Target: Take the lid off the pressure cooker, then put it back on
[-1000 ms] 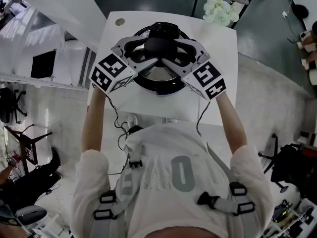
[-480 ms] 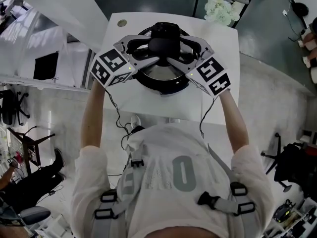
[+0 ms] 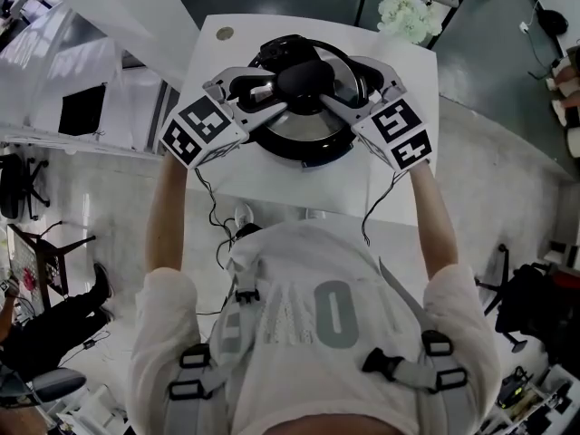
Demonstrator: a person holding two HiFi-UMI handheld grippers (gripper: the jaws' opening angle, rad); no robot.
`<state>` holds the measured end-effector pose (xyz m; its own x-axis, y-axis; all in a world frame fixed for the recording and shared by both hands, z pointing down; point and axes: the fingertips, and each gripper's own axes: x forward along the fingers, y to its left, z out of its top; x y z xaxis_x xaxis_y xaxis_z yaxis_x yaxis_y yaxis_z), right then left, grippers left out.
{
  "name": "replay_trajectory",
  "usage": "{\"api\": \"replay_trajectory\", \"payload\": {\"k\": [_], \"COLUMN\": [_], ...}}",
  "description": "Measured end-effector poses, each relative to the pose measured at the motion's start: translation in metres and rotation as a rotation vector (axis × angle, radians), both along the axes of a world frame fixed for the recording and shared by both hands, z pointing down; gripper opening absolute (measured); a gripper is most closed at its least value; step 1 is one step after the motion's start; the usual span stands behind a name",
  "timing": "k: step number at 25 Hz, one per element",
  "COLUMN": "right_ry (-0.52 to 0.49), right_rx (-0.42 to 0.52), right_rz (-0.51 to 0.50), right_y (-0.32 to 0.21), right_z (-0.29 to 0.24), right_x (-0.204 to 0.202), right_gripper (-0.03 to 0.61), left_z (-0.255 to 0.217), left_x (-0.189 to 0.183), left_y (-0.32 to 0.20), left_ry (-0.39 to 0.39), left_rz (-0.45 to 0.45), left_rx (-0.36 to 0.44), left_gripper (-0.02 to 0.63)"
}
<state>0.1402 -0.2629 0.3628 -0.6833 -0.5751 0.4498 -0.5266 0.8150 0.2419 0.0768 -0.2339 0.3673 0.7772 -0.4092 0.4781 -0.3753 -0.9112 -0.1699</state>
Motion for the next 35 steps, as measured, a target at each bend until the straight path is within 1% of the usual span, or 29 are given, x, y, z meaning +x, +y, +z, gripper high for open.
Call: {"api": "replay_trajectory", "payload": {"k": [4,6,8,9,11,13,14,17,21,23,24,25,26,27,29,33,34,35], "right_ry": [-0.003,-0.002,0.0,-0.008,-0.053,-0.118,-0.151,-0.237,-0.322,-0.382,-0.422,-0.464,-0.503,-0.533,-0.566,-0.613,-0.615,-0.61], "right_rx": [-0.003,0.001,-0.005,-0.013,-0.009,0.004,0.008,0.008,0.052,0.08,0.092,0.102,0.112,0.122,0.139,0.151,0.155,0.16], "right_rz": [0.005,0.008,0.003,-0.001,-0.002,0.015,0.026,0.059,0.114,0.153,0.17,0.184,0.195,0.202,0.209,0.213,0.21,0.205], "right_y": [0.002,0.002,0.003,0.006,0.011,0.017,0.018,0.024,0.04,0.05,0.054,0.058,0.061,0.064,0.07,0.081,0.083,0.085], "right_z": [-0.001,-0.001,-0.001,-0.002,-0.01,-0.025,-0.034,-0.057,-0.08,-0.093,-0.1,-0.107,-0.113,-0.118,-0.122,-0.118,-0.116,-0.113], "right_x": [0.001,0.0,-0.001,-0.002,-0.002,0.002,0.004,0.004,-0.008,-0.015,-0.02,-0.028,-0.036,-0.047,-0.071,-0.118,-0.129,-0.14], "right_gripper": [0.316,0.325,0.328,0.305,0.291,0.279,0.279,0.278,0.278,0.278,0.27,0.248,0.239,0.238,0.228,0.175,0.164,0.144], "left_z": [0.0,-0.001,-0.003,-0.008,-0.028,-0.055,-0.066,-0.091,-0.109,-0.111,-0.111,-0.111,-0.111,-0.111,-0.112,-0.119,-0.121,-0.123], "left_x": [0.0,0.001,-0.001,-0.004,-0.013,-0.027,-0.034,-0.052,-0.079,-0.094,-0.103,-0.113,-0.126,-0.139,-0.166,-0.215,-0.226,-0.237], "left_y": [0.001,0.0,0.001,0.002,0.004,0.004,0.003,0.003,0.014,0.026,0.032,0.038,0.044,0.05,0.063,0.093,0.101,0.109], "left_ry": [0.007,0.012,0.03,0.061,0.177,0.284,0.313,0.367,0.447,0.523,0.566,0.603,0.627,0.637,0.616,0.496,0.479,0.469], "left_rz": [-0.011,-0.009,-0.008,-0.012,-0.033,-0.079,-0.111,-0.235,-0.463,-0.572,-0.624,-0.678,-0.732,-0.784,-0.867,-0.978,-1.004,-1.029], "left_rx": [-0.007,-0.001,-0.007,-0.014,-0.021,0.008,0.036,0.145,0.3,0.322,0.316,0.312,0.314,0.324,0.363,0.506,0.54,0.57], "left_gripper": [0.179,0.179,0.179,0.181,0.179,0.179,0.181,0.179,0.179,0.179,0.179,0.18,0.179,0.179,0.179,0.174,0.16,0.131]}}
